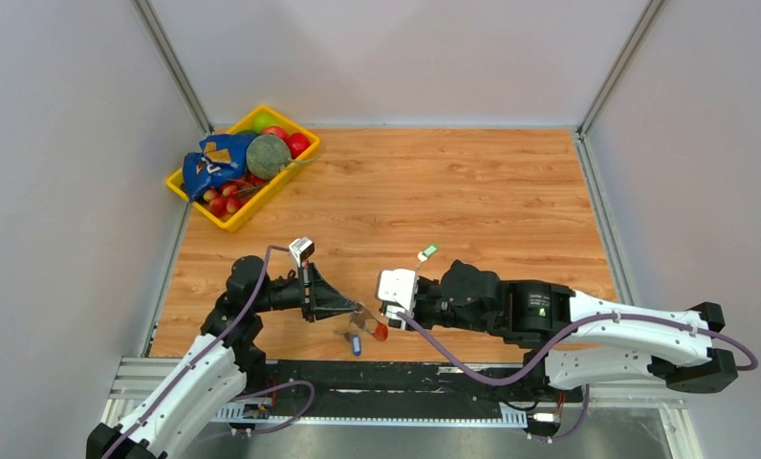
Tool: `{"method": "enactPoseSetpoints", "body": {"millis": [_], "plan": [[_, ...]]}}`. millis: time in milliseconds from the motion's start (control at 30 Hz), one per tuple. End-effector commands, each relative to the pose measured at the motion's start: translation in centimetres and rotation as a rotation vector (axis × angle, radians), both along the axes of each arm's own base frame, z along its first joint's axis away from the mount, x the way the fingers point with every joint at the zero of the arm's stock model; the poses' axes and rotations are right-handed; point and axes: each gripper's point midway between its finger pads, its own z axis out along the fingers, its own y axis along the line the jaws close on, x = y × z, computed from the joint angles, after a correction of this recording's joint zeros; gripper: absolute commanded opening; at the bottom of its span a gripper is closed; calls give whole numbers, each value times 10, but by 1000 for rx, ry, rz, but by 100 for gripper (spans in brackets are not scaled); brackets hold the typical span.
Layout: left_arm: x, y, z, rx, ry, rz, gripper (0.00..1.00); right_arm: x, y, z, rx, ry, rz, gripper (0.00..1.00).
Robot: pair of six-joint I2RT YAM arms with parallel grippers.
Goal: Put the keys on the keyring
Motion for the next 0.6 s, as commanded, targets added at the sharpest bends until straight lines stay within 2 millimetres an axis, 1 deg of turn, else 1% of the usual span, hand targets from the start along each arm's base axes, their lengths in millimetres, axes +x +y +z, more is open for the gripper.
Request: {"method": "enactPoseSetpoints", "body": {"millis": [0,133,200,300,400,433,467,500,533,567], "plan": [[9,1,7,-44,133,79,0,5,-2,-8,-27,-51,0,42],[9,3,-2,-11,192,109,0,3,1,-19,-71,-80,43,43],[9,4,-5,4,220,117,0,-3,3,-26,-91,-95,95,44],[10,5,-4,8,246,141,0,-9,4,-33,-106,-149,159,45],[11,6,1,-18,245,170,0,-13,6,-30,-85,-251,227,45],[13,7,-1,-26,266,182,0,-16,8,-27,-66,-290,257,45],[13,7,3,-45,247,184,0,-20,9,-27,-59,-330,289,45],[13,7,-1,-49,268,190,0,-23,10,-26,-51,-367,315,45],[13,8,4,-68,242,188,0,-26,11,-27,-47,-397,339,45],[13,8,2,-70,245,191,0,-28,13,-25,-36,-425,354,44]]}}
